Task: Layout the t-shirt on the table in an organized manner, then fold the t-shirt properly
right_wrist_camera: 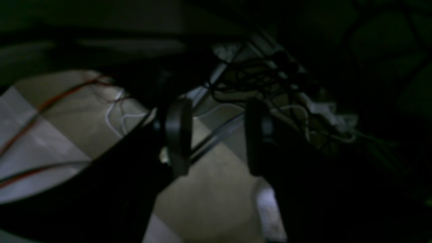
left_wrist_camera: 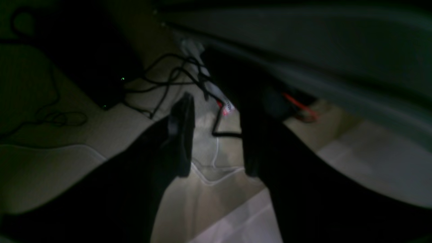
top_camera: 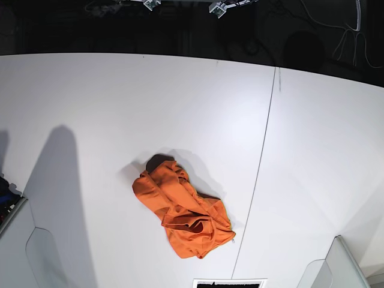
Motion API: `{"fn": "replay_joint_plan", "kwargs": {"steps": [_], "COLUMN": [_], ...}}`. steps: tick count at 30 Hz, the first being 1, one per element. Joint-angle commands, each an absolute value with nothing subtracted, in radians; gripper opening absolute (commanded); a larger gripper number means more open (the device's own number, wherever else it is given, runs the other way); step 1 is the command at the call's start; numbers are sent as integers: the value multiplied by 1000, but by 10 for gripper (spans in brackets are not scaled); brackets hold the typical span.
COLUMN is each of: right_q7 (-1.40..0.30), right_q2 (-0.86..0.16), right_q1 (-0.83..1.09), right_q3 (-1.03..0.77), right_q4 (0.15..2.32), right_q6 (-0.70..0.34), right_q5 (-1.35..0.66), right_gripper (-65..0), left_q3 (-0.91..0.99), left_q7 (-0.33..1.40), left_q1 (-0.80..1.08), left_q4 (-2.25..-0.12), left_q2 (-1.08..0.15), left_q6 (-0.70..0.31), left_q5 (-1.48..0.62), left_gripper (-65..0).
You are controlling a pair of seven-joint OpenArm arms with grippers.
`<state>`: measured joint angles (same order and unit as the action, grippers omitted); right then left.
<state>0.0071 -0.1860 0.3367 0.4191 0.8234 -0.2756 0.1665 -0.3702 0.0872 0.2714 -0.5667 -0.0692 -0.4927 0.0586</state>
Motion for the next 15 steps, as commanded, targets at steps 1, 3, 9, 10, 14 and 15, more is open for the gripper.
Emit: {"fn": "replay_joint_plan", "kwargs": {"steps": [1, 3, 9, 10, 14, 15], "right_q7": [25, 22, -28, -37, -54, -54], "right_q2": [-207, -236, -313, -324, -368, -378], "right_q1": [373, 425, 553, 571, 628, 639], "right_q3": [419, 419, 419, 419, 419, 419], "right_q4": [881, 984, 1287, 1335, 1527, 1576], "right_q6": [-296, -296, -296, -295, -295, -295], "right_q5": [151, 126, 86, 86, 86, 86], "right_gripper": [-396, -396, -396, -396, -396, -396], "left_q3": [-371, -360, -184, -144, 11, 46], "left_q7": [83, 83, 83, 83, 83, 83], "left_q1": [300, 342, 482, 508, 615, 643], "left_q4": [-612, -694, -968, -1019, -1237, -1295], "left_q2": [-77, -105, -187, -199, -242, -256], "left_q6": [-509, -509, -519, -547, -647, -663], "left_q5": [57, 57, 30, 26, -20, -45], "left_gripper": [-396, -396, -396, -396, -396, -396]}}
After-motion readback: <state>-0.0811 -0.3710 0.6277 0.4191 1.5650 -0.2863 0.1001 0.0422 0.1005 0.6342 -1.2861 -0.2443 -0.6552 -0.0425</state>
